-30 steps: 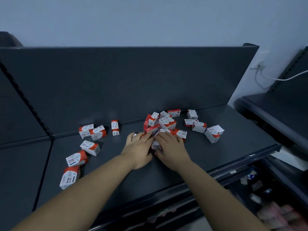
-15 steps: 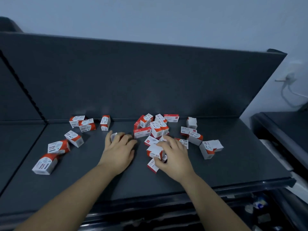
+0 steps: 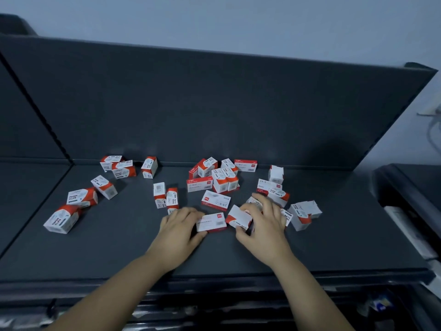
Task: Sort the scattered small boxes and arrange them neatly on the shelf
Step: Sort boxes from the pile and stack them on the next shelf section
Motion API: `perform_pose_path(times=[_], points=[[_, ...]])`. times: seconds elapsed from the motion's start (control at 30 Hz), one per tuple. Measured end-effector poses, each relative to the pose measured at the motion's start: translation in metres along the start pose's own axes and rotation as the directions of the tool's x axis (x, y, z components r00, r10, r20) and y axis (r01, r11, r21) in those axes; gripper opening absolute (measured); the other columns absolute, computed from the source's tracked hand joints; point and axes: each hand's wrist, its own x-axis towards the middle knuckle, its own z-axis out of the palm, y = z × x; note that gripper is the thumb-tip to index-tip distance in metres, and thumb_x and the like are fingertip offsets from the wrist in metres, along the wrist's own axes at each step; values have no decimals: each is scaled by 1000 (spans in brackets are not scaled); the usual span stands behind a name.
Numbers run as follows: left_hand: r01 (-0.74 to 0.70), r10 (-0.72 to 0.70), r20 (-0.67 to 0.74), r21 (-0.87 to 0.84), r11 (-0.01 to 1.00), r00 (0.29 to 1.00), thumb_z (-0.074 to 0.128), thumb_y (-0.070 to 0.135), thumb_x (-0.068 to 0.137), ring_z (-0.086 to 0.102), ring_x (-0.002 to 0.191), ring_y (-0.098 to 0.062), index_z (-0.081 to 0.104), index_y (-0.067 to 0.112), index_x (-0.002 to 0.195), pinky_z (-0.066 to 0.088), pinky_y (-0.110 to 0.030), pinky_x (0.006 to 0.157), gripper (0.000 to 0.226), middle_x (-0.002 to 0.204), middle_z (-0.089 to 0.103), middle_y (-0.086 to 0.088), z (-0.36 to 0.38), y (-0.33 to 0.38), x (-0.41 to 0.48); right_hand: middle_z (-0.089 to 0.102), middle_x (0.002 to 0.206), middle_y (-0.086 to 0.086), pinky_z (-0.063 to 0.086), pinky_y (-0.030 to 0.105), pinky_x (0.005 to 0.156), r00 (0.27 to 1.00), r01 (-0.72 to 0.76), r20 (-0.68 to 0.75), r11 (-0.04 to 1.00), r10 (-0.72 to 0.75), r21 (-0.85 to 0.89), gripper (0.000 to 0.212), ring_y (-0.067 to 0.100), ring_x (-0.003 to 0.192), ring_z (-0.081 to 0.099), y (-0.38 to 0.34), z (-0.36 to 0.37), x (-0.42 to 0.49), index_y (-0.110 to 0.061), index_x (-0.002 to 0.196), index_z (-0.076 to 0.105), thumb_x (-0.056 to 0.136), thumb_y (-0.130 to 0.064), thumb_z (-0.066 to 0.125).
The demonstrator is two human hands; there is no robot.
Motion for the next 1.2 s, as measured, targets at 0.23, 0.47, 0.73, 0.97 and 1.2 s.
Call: perform_pose_path(times=[0.23,0.47,0.73,0.97,1.2], points=[[-91,100,85,-104,990,991,52,41,97,33,120,-2,42,33,142,28,-25,107,46,129,41,17,-13,-34,2,35,146,-15,19,42,108,997,23,81,996,-16,-85,39,14,135,25,-30,-15,20,-35,131,49,94,-47,49],[-48,54,22,-233,971,998,64,34,91,36,110,3,51,34,134,25,-4,95,46,116,47,19,-20,-52,13,42,149,-1,22,47,109,973,17,224,959,49,-284,55,22,134,38,-62,4,63,-26,149,31,98,-42,47],[33,-23,30,-420,907,999,76,31,81,49,109,3,33,41,137,36,-10,92,72,110,55,24,-17,-58,14,44,142,-13,20,35,108,989,90,110,995,-95,49,44,12,129,36,-67,2,38,-33,145,40,101,-37,47],[-89,77,-45,-369,925,996,74,36,83,47,116,4,51,39,130,40,-23,100,52,120,52,30,-15,-60,15,45,136,-15,20,34,105,966,181,188,983,-177,-7,44,10,127,37,-82,17,33,-35,142,44,99,-46,46],[-56,49,-30,-380,923,998,73,36,84,46,115,7,53,44,125,38,-18,99,46,117,56,29,-15,-61,15,42,144,-2,36,43,109,997,-68,-32,996,66,-58,43,21,134,36,-74,-7,87,-24,137,49,97,-37,54]])
